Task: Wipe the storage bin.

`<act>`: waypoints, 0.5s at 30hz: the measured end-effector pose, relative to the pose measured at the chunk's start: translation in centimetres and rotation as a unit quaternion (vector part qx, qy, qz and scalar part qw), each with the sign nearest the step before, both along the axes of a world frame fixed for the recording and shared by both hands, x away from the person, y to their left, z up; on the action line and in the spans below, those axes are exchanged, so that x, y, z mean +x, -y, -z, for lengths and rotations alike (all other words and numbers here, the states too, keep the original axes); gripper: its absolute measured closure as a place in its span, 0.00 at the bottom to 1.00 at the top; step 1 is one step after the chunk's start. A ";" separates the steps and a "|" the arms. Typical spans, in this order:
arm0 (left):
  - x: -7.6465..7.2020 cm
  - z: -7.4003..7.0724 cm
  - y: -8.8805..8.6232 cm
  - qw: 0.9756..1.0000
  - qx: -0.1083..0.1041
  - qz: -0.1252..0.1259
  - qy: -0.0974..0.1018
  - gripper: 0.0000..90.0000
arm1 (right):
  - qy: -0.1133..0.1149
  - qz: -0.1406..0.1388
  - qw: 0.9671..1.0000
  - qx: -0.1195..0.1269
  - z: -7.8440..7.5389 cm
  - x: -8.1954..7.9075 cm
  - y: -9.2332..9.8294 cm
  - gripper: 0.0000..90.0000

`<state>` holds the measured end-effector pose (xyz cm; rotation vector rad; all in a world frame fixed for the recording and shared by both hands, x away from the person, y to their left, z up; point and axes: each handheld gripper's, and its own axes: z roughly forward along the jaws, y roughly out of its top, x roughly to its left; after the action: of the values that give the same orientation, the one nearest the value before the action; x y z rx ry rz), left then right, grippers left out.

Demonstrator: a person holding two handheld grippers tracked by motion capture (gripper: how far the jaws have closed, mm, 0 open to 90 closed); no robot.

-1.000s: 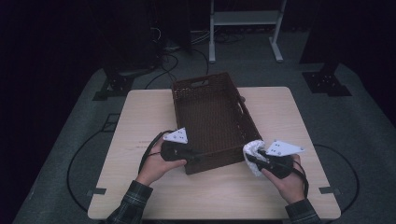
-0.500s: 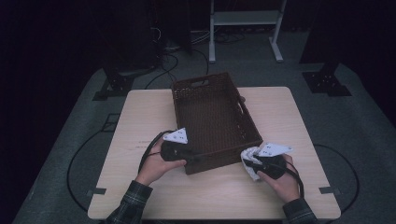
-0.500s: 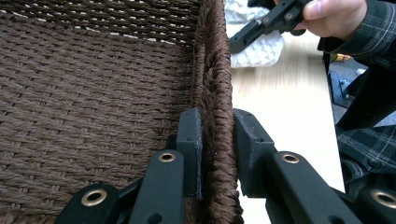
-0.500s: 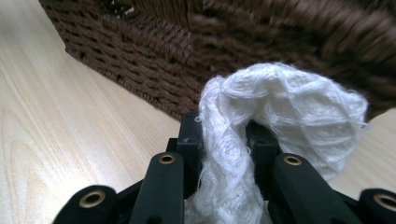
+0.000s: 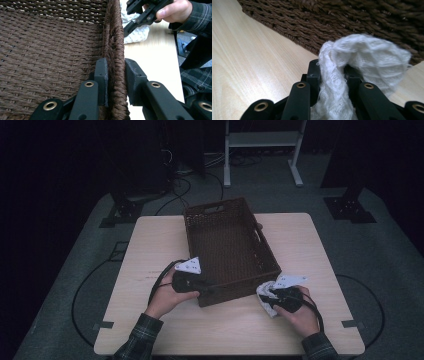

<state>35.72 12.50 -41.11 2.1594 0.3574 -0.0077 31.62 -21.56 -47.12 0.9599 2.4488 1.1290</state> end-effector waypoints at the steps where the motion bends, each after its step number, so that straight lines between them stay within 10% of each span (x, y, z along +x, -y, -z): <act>1: 0.0 0.0 0.0 1.000 0.000 0.000 0.000 0.81 | 0.004 -0.001 1.000 0.008 -0.3 -0.2 0.0 0.80; 15: 0.0 0.0 0.0 1.000 0.000 0.000 0.000 0.81 | 0.092 -0.012 0.994 0.062 -5.1 -2.6 0.4 0.79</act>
<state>35.74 12.51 -41.11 2.1587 0.3561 -0.0080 29.04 -21.92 -41.99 0.8215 2.2730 1.3293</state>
